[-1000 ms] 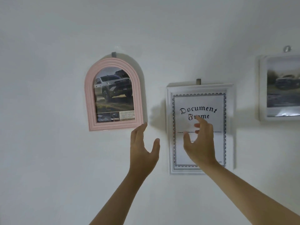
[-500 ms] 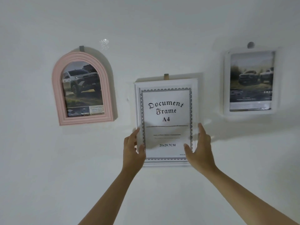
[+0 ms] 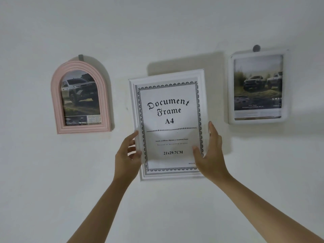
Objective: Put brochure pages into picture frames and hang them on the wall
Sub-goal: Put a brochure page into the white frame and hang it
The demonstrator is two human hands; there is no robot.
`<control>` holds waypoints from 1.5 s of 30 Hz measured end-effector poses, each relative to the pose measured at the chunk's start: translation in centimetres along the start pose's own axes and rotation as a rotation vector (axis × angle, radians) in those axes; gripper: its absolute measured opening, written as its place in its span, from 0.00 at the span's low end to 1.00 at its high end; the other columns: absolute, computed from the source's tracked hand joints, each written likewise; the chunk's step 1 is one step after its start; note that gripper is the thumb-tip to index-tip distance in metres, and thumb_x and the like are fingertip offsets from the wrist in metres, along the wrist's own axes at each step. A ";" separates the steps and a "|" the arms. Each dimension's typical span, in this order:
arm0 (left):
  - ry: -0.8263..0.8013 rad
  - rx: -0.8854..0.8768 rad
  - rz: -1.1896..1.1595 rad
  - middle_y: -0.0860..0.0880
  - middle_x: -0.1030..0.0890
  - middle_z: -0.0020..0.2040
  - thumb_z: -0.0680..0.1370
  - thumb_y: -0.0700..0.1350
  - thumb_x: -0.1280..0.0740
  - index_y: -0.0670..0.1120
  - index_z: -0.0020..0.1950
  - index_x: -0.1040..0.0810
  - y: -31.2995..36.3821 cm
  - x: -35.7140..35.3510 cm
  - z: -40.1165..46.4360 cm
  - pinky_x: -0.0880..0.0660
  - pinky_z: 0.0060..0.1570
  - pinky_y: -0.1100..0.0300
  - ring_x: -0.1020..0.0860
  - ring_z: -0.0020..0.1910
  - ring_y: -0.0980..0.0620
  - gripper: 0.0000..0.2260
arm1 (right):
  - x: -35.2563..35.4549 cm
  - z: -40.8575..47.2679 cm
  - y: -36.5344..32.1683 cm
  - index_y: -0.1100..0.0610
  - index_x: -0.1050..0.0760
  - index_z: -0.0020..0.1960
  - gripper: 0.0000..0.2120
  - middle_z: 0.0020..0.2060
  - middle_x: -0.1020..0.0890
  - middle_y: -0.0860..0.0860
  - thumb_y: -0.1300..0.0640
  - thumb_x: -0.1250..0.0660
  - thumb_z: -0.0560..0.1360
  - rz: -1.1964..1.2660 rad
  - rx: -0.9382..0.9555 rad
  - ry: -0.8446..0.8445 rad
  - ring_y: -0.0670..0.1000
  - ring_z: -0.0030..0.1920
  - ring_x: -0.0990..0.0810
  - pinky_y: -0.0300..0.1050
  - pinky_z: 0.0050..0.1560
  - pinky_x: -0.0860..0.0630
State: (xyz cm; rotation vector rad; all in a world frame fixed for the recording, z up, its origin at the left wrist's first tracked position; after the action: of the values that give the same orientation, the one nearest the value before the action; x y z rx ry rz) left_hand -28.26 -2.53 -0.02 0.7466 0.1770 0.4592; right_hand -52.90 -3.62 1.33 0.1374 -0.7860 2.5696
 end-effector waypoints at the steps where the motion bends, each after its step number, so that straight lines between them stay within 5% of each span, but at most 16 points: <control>1: -0.004 0.003 0.004 0.48 0.21 0.50 0.72 0.28 0.36 0.58 0.62 0.27 0.3 0.2 -0.5 0.21 0.43 0.64 0.21 0.46 0.51 0.28 | 0.3 -0.3 0.1 0.56 0.53 0.77 0.37 0.63 0.39 0.45 0.65 0.36 0.75 0.014 0.013 0.005 0.20 0.58 0.46 0.17 0.60 0.48; 4: -0.032 0.026 0.000 0.44 0.20 0.47 0.72 0.26 0.36 0.57 0.60 0.26 0.6 1.0 -2.5 0.22 0.40 0.67 0.21 0.46 0.48 0.28 | 1.2 -2.0 0.6 0.50 0.48 0.77 0.32 0.66 0.34 0.40 0.60 0.38 0.78 0.128 -0.008 -0.008 0.38 0.67 0.36 0.40 0.70 0.39; 6: -0.065 0.065 -0.023 0.43 0.19 0.45 0.71 0.25 0.36 0.57 0.59 0.26 0.4 1.8 -4.3 0.22 0.42 0.64 0.20 0.45 0.47 0.29 | 1.8 -3.8 0.8 0.44 0.44 0.75 0.28 0.54 0.25 0.45 0.57 0.40 0.79 0.233 -0.013 -0.032 0.47 0.52 0.26 0.42 0.57 0.29; 8: -0.110 0.116 -0.057 0.41 0.19 0.44 0.71 0.24 0.37 0.58 0.58 0.25 -0.3 2.6 -6.6 0.22 0.47 0.55 0.21 0.44 0.46 0.30 | 2.5 -6.0 0.7 0.43 0.42 0.73 0.26 0.40 0.25 0.51 0.58 0.40 0.79 0.298 -0.004 -0.036 0.49 0.36 0.27 0.39 0.41 0.28; 11: -0.166 0.226 -0.116 0.41 0.21 0.41 0.71 0.23 0.38 0.58 0.57 0.24 -1.8 3.6 -10.9 0.24 0.49 0.49 0.22 0.43 0.48 0.31 | 3.0 -9.5 0.4 0.40 0.39 0.72 0.25 0.39 0.26 0.64 0.57 0.39 0.78 0.412 -0.054 -0.047 0.58 0.32 0.30 0.42 0.34 0.30; 16: -0.192 0.430 -0.043 0.47 0.18 0.42 0.72 0.26 0.36 0.57 0.58 0.25 -5.1 4.6 -18.1 0.23 0.49 0.51 0.21 0.44 0.53 0.27 | 2.5 -16.2 0.2 0.48 0.33 0.69 0.24 0.42 0.17 0.54 0.66 0.37 0.76 0.515 -0.165 -0.038 0.43 0.32 0.25 0.33 0.37 0.27; 21: -0.161 0.559 0.267 0.53 0.26 0.62 0.74 0.41 0.31 0.57 0.61 0.28 -6.3 4.2 -23.0 0.28 0.60 0.51 0.27 0.59 0.53 0.19 | 1.2 -22.5 0.8 0.44 0.32 0.68 0.24 0.39 0.21 0.63 0.65 0.36 0.77 0.493 -0.349 -0.066 0.59 0.32 0.28 0.43 0.36 0.27; 24: -0.211 0.458 0.240 0.55 0.27 0.62 0.75 0.45 0.32 0.58 0.61 0.29 -3.6 2.2 -23.8 0.29 0.58 0.58 0.28 0.60 0.57 0.17 | 0.3 -25.6 1.2 0.49 0.31 0.66 0.21 0.41 0.16 0.53 0.66 0.36 0.77 0.500 -0.484 -0.029 0.50 0.38 0.18 0.39 0.41 0.23; 29: -0.422 0.358 0.141 0.59 0.26 0.60 0.75 0.48 0.33 0.62 0.61 0.28 1.1 -2.3 -23.2 0.26 0.55 0.64 0.25 0.57 0.63 0.16 | -1.1 -28.6 0.6 0.52 0.29 0.61 0.18 0.37 0.17 0.50 0.68 0.35 0.76 0.443 -0.504 -0.012 0.44 0.36 0.20 0.33 0.37 0.26; 34: -0.490 0.361 0.228 0.57 0.28 0.57 0.76 0.48 0.34 0.61 0.60 0.25 1.4 -3.7 -22.7 0.23 0.50 0.64 0.23 0.52 0.60 0.14 | -2.1 -30.3 -0.4 0.49 0.31 0.63 0.21 0.49 0.19 0.41 0.66 0.34 0.75 0.385 -0.486 -0.036 0.44 0.48 0.19 0.34 0.46 0.24; 40: -0.381 0.379 0.362 0.55 0.25 0.55 0.73 0.47 0.29 0.57 0.58 0.22 1.2 -2.4 -22.3 0.27 0.41 0.75 0.21 0.42 0.64 0.15 | -3.3 -31.4 -2.0 0.48 0.31 0.65 0.21 0.56 0.21 0.45 0.62 0.34 0.75 0.446 -0.516 -0.112 0.50 0.56 0.21 0.48 0.52 0.21; 45: -0.205 0.420 0.415 0.58 0.20 0.45 0.69 0.40 0.30 0.54 0.52 0.20 1.4 0.2 -21.6 0.25 0.33 0.71 0.21 0.33 0.60 0.14 | -4.2 -32.0 -2.6 0.46 0.33 0.68 0.20 0.59 0.26 0.41 0.52 0.37 0.77 0.554 -0.466 -0.348 0.47 0.62 0.25 0.45 0.53 0.21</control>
State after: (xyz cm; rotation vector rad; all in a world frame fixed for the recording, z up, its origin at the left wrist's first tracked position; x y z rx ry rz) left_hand -35.33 11.66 -14.73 1.2466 -0.0816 0.7468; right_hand -46.83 14.35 -24.89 0.2524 -1.7397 2.7999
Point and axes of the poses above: each hand's wrist, its own z-axis towards the middle knuckle, its own x-axis out of the back of the hand, y = z × x, the point moved 4 cm from there along z, towards the middle knuckle
